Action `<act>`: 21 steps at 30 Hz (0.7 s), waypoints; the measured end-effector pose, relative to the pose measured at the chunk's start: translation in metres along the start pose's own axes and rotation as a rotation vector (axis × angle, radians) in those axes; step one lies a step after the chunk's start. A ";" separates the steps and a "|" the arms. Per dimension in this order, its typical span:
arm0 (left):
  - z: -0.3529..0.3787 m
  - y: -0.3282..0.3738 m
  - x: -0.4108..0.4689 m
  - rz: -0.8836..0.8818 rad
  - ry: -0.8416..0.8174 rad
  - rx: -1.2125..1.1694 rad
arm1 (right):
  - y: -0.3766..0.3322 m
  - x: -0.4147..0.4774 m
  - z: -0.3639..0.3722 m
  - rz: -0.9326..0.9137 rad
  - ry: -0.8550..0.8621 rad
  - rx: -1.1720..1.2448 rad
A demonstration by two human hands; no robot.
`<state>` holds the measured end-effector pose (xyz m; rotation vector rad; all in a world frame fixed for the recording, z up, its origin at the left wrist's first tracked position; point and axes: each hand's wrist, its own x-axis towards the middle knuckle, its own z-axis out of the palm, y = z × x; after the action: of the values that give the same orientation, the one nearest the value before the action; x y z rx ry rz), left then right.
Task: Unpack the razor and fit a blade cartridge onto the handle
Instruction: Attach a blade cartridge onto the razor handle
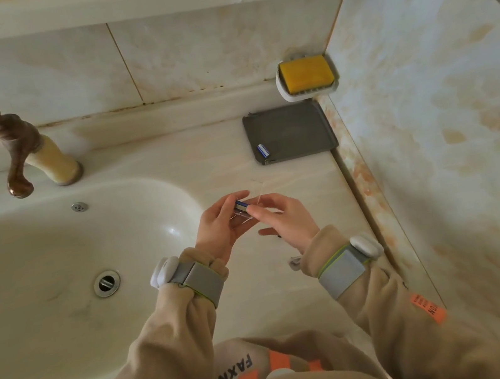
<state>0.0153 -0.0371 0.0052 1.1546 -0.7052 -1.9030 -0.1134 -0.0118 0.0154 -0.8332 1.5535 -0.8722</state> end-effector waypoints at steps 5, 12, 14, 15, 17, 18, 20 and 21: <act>0.001 -0.001 -0.001 0.032 -0.014 0.045 | 0.001 -0.001 0.004 -0.010 -0.047 0.122; 0.001 0.002 -0.002 0.070 -0.053 0.091 | -0.002 0.000 0.006 0.004 -0.052 0.186; 0.000 0.003 -0.002 0.061 -0.076 0.110 | -0.001 0.000 0.006 0.014 -0.049 0.201; -0.001 0.003 -0.002 0.045 -0.100 0.094 | -0.001 0.001 0.006 0.019 -0.048 0.201; -0.002 0.005 -0.002 0.019 -0.150 0.058 | 0.000 0.001 0.005 0.023 -0.047 0.192; -0.002 0.005 -0.002 0.017 -0.163 0.057 | 0.000 0.001 0.005 0.020 -0.046 0.185; -0.002 0.004 -0.002 0.027 -0.158 0.067 | 0.001 0.002 0.005 -0.002 -0.024 0.161; -0.002 0.003 -0.002 0.031 -0.144 0.070 | 0.001 0.002 0.005 -0.019 -0.005 0.148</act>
<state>0.0185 -0.0368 0.0082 1.0503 -0.8697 -1.9629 -0.1090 -0.0136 0.0134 -0.7440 1.4591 -0.9859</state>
